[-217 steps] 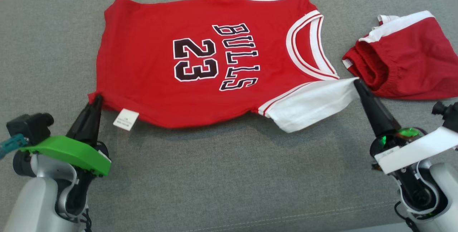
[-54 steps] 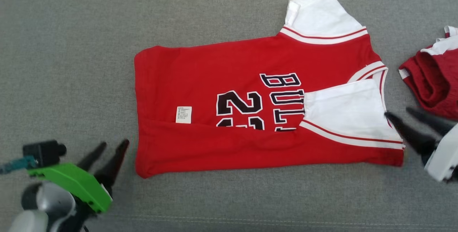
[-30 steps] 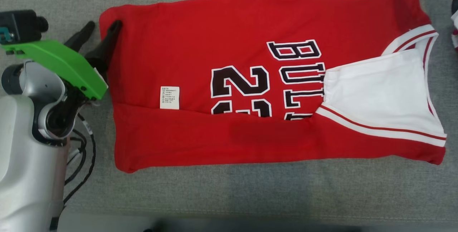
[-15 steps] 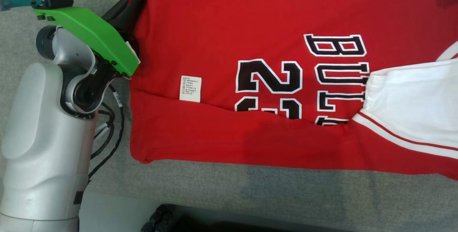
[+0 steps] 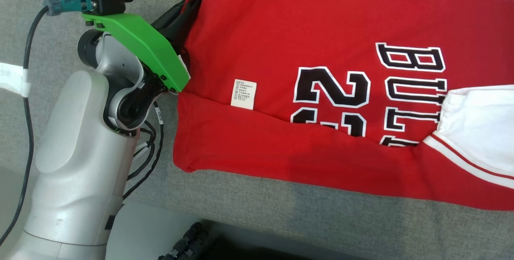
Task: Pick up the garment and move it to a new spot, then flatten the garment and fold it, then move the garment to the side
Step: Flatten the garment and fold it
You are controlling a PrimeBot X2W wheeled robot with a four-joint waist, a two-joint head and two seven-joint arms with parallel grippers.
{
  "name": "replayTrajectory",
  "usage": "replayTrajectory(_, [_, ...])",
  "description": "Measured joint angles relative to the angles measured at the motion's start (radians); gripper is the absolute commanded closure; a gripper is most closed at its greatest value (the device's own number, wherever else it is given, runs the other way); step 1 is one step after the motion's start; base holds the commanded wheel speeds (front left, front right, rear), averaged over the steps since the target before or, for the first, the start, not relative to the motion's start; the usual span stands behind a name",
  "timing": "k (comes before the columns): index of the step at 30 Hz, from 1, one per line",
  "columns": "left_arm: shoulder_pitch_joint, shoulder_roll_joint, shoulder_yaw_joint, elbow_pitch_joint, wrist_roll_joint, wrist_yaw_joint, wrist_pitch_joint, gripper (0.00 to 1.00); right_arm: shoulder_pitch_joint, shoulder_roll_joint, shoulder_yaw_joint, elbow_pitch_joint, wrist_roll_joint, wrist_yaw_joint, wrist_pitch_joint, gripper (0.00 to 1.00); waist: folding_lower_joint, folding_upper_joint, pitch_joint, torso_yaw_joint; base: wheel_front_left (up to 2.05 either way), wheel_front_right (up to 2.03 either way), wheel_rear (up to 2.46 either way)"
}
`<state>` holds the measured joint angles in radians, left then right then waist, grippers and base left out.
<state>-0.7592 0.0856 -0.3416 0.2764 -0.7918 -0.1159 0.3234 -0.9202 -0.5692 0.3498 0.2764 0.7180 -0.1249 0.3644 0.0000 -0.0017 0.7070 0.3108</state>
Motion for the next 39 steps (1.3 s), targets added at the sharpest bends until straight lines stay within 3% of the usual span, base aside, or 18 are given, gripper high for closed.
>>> replayTrajectory(2, [0.000, 0.000, -0.007, 0.000, 0.000, 0.000, 0.000, 1.00, -0.015, 0.002, -0.002, 0.019, -0.005, 0.000, 0.000, 0.00, 0.0000, 0.0000, -0.002, 0.008, 0.00, 0.00, 0.00])
replayTrajectory(3, [0.000, 0.000, -0.009, 0.002, 0.000, -0.002, -0.001, 1.00, -0.022, 0.005, -0.002, 0.029, -0.006, 0.000, 0.000, 0.11, 0.0000, 0.0000, -0.003, 0.011, 0.00, 0.00, 0.00])
replayTrajectory(4, [0.000, 0.001, -0.011, 0.004, 0.000, -0.004, -0.005, 1.00, -0.026, 0.008, -0.002, 0.037, -0.007, 0.000, -0.003, 0.43, 0.0000, 0.0000, -0.004, 0.013, 0.00, 0.00, 0.00])
replayTrajectory(5, [0.000, 0.003, -0.012, 0.006, 0.000, -0.008, -0.008, 1.00, -0.030, 0.013, -0.002, 0.047, -0.007, 0.000, -0.003, 0.64, 0.0000, 0.0000, -0.005, 0.013, 0.00, 0.00, 0.00])
replayTrajectory(6, [0.000, 0.003, -0.013, 0.007, 0.000, -0.008, -0.008, 1.00, -0.035, 0.015, -0.002, 0.055, -0.010, 0.000, -0.003, 0.70, 0.0000, 0.0000, -0.005, 0.014, 0.00, 0.00, 0.00])
replayTrajectory(7, [0.000, 0.004, -0.013, 0.008, 0.000, -0.008, -0.009, 1.00, -0.037, 0.017, -0.001, 0.062, -0.013, 0.000, -0.006, 1.00, 0.0000, 0.0000, -0.005, 0.014, 0.00, 0.00, 0.00])
replayTrajectory(13, [-0.002, 0.043, 0.002, 0.012, 0.001, -0.008, -0.032, 1.00, -0.063, 0.066, 0.025, 0.073, -0.015, 0.004, -0.030, 1.00, 0.0001, 0.0000, -0.003, -0.002, 0.00, 0.00, 0.00])
replayTrajectory(20, [-0.005, 0.065, 0.016, 0.030, 0.004, -0.009, -0.067, 1.00, -0.069, 0.076, 0.017, 0.070, -0.011, 0.049, -0.094, 1.00, 0.0001, 0.0000, -0.011, -0.040, 0.00, 0.00, 0.00])
replayTrajectory(29, [-0.003, 0.104, -0.009, 0.022, -0.001, -0.009, -0.122, 1.00, -0.051, 0.100, 0.013, 0.011, 0.027, 0.133, -0.180, 1.00, 0.0000, 0.0000, -0.048, -0.091, 0.00, 0.00, 0.00])
replayTrajectory(36, [0.038, 0.141, -0.022, 0.017, -0.007, -0.009, -0.165, 1.00, 0.049, 0.102, 0.010, -0.042, 0.058, 0.174, -0.234, 1.00, 0.0000, 0.0000, -0.091, -0.107, 0.00, 0.00, 0.00])
replayTrajectory(39, [0.077, 0.163, -0.022, 0.021, -0.011, -0.009, -0.177, 1.00, 0.092, 0.105, 0.006, -0.059, 0.067, 0.178, -0.257, 1.00, 0.0000, 0.0000, -0.111, -0.115, 0.00, 0.00, 0.00])
